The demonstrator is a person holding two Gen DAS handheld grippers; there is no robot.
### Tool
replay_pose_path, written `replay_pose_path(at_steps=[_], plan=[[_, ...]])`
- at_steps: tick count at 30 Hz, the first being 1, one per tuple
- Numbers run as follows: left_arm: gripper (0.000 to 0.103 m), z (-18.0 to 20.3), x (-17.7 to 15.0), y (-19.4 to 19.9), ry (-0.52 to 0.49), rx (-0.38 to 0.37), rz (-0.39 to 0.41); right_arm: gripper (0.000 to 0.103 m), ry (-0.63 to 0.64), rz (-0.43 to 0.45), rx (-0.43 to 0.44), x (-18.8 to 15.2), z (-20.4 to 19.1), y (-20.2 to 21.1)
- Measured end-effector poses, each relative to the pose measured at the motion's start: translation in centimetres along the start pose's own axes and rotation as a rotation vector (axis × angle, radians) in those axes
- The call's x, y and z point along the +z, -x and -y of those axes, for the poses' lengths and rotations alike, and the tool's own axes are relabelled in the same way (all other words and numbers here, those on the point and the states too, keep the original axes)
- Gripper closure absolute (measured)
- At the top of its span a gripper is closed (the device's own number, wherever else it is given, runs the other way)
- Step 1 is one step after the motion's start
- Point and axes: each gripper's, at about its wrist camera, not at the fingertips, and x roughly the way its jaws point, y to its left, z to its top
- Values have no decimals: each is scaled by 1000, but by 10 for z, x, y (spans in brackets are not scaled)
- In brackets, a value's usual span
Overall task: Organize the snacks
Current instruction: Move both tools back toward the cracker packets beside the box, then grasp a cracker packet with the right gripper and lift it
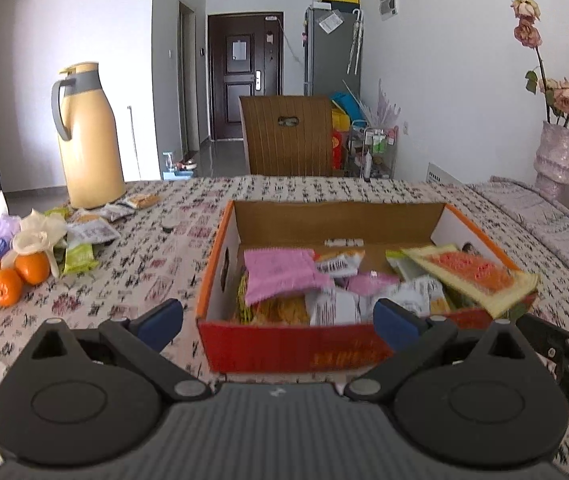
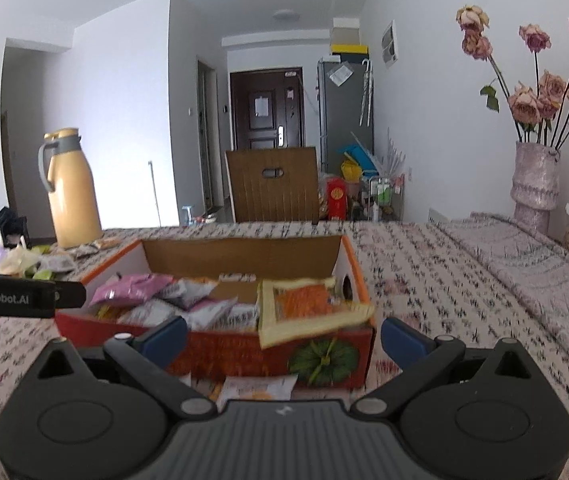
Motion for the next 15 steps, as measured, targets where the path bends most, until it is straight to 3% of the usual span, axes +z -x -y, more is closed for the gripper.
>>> replay_pose_path(at_steps=[15], plan=[[0, -11, -70, 3, -3, -33, -98, 0, -1, -156, 46, -53, -4, 5]])
